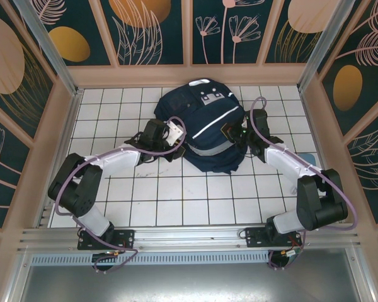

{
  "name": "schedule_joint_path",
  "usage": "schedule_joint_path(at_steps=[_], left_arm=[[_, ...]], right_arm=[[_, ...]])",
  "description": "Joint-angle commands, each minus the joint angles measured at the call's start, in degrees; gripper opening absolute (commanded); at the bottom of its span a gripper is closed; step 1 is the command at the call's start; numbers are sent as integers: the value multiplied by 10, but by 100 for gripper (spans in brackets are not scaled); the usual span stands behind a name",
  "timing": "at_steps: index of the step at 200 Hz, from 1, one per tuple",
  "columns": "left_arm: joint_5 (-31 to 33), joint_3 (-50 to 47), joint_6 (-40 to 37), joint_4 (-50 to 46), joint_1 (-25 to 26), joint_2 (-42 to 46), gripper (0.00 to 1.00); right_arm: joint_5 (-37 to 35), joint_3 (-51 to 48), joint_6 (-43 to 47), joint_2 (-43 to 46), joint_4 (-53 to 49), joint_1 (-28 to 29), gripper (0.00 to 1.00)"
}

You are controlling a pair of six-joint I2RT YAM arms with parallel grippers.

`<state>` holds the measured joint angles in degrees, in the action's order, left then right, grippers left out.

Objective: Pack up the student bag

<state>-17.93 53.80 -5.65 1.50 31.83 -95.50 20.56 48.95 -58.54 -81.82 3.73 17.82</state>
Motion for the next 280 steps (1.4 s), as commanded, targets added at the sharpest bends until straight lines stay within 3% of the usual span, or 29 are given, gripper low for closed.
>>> schedule_joint_path(at_steps=[1, 37, 97, 155, 184, 201, 249, 280], left_arm=[[18, 16, -13, 17, 0, -39, 39], [30, 58, -96, 25, 1, -88, 45], [40, 83, -119, 38, 0, -101, 42], [48, 103, -120, 31, -6, -108, 25], [0, 118, -119, 7, -7, -131, 37], [-14, 118, -118, 5, -7, -139, 38], [-35, 126, -116, -8, -6, -141, 9], [-53, 108, -96, -19, -7, -113, 0]], right_arm=[[-3, 24, 11, -2, 56, -3, 6], [4, 26, 10, -2, 55, -2, 6], [5, 26, 10, 1, 54, -2, 6], [6, 24, 9, 2, 53, -3, 7], [6, 21, 6, 3, 57, -3, 7], [7, 21, 6, 4, 57, -3, 7], [3, 22, 9, 3, 53, -2, 7], [-1, 20, 7, -4, 56, -2, 7]])
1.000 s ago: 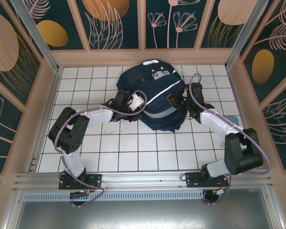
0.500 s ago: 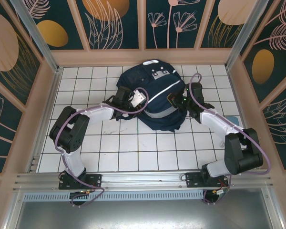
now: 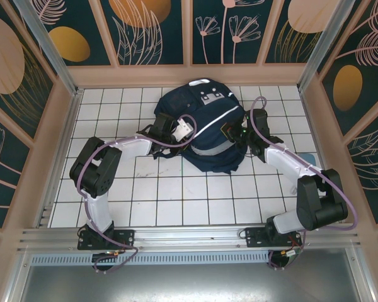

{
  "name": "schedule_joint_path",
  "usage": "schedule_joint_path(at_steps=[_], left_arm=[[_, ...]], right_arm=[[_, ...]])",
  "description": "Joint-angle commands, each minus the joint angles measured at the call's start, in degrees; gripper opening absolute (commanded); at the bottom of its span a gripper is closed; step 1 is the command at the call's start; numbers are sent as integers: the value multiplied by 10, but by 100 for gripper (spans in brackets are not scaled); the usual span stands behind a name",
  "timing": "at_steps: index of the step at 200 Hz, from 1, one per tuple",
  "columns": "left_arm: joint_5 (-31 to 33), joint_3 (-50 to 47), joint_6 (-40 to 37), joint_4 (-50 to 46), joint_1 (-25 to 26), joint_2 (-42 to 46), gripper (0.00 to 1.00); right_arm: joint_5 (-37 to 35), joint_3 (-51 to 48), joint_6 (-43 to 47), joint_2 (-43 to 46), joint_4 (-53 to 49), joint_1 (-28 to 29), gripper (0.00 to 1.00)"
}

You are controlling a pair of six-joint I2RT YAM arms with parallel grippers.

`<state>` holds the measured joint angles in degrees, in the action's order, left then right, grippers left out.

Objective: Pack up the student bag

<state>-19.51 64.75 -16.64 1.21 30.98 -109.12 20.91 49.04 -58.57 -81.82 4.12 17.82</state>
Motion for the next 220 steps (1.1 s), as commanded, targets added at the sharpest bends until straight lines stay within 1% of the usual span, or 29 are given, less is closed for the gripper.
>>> schedule_joint_path(at_steps=[1, 25, 64, 101, 108, 139, 178, 199, 209, 220], left_arm=[[-38, -2, 15, -16, 2, 25, 0], [-52, -41, 39, -1, 2, 64, 0], [-85, -79, 79, 20, 2, 93, 0], [-132, -108, 121, 52, 9, 106, 0], [-142, -111, 127, 57, 12, 125, 0], [-190, -131, 176, 111, 27, 135, 0], [-206, -131, 247, 162, 51, 120, 0], [-202, -128, 288, 194, 65, 113, 0], [-196, -130, 312, 218, 71, 112, 0], [-199, -130, 338, 241, 74, 113, 0]], right_arm=[[-4, 19, 7, -4, 52, -2, 7], [-8, 22, 7, -11, 55, -2, 7], [-14, 37, 9, -29, 60, 0, 7], [-19, 56, 13, -49, 65, 7, 7], [-19, 58, 14, -53, 67, 8, 7], [-15, 69, 14, -74, 75, 16, 7], [-12, 68, 14, -83, 78, 28, 7], [-10, 57, 11, -78, 79, 33, 7], [-7, 51, 12, -75, 81, 34, 8], [-1, 45, 19, -71, 79, 35, 13]])
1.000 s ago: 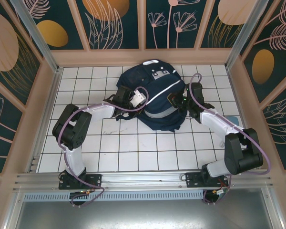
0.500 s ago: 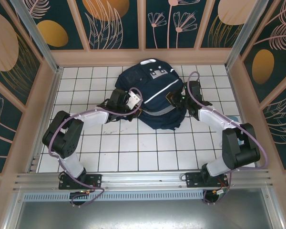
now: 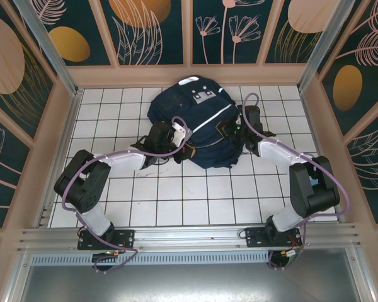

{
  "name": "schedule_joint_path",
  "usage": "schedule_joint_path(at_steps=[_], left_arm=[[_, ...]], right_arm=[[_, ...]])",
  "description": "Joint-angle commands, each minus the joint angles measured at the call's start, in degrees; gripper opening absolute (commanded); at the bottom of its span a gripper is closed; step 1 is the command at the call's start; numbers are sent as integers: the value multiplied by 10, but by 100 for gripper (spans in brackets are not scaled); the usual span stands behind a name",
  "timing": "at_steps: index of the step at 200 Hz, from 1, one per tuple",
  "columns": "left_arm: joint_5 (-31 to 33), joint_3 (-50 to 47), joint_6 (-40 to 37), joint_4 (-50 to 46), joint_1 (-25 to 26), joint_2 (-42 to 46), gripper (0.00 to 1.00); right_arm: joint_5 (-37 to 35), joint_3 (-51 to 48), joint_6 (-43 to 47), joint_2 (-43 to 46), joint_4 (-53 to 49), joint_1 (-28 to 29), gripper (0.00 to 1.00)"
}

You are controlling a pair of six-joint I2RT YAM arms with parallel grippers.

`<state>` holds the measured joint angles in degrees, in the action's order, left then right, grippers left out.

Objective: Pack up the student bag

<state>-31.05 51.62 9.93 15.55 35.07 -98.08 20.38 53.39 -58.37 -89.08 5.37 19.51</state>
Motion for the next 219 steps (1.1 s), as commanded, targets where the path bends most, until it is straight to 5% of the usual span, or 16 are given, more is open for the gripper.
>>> schedule_joint_path(at_steps=[1, 40, 74, 123, 178, 219], left_arm=[[-83, 2, 74, 98, 33, 3, 0], [-54, 8, 161, 105, 34, 2, 0], [-48, 22, 250, 73, 39, -19, 0], [-22, 27, 279, 17, 31, -5, 53], [37, -63, 330, 6, -53, 103, 72], [198, -103, 347, -49, -82, 175, 88]], right_arm=[[6, 1, 18, 2, 66, 18, 14], [-31, -35, 111, 85, 0, 12, 46], [-83, -73, 204, 173, -75, 13, 55], [-131, -96, 261, 192, -130, 37, 56], [-199, -72, 307, 165, -179, 127, 53], [-249, -16, 290, 87, -218, 212, 51]])
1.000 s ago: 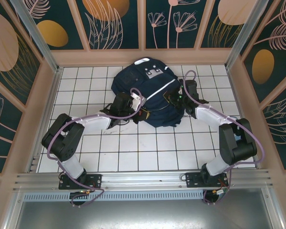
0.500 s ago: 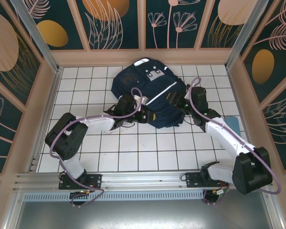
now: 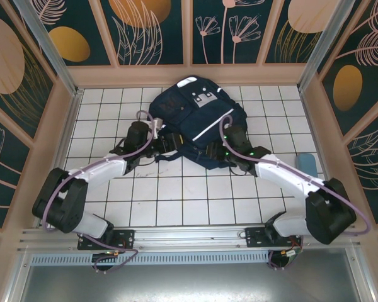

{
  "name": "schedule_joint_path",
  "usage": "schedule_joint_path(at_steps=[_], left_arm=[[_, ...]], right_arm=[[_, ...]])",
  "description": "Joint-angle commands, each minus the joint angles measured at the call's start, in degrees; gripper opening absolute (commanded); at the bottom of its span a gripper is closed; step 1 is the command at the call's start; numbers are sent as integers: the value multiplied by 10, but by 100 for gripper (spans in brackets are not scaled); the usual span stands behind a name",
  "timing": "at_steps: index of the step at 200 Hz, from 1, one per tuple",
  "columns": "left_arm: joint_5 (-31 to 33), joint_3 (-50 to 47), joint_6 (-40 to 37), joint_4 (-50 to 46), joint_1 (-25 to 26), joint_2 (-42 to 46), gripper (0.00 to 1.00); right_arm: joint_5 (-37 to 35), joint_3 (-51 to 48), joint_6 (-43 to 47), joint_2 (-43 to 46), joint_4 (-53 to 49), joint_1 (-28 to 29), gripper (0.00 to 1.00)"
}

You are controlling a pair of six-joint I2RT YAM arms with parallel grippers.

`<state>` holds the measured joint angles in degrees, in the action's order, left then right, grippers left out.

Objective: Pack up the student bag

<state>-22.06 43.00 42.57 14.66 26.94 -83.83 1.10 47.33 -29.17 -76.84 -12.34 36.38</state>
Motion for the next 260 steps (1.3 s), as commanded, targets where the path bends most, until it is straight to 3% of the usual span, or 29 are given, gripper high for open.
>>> schedule_joint_path(at_steps=[1, 54, 97, 146, 260], left_arm=[[111, -18, 21, -40, 0, 33, 88], [166, -38, 41, -41, -4, 43, 92], [162, -41, 37, -40, -6, 48, 96], [153, -38, 36, -36, -6, 46, 96], [118, -30, 51, -15, -7, 22, 98]], right_arm=[[-60, 47, -4, -38, -43, 46, 51], [-176, 140, -160, -140, -122, 147, 51], [-189, 166, -234, -191, -137, 155, 41], [-196, 190, -235, -222, -133, 151, 37], [-211, 197, -214, -230, -176, 146, 6]])
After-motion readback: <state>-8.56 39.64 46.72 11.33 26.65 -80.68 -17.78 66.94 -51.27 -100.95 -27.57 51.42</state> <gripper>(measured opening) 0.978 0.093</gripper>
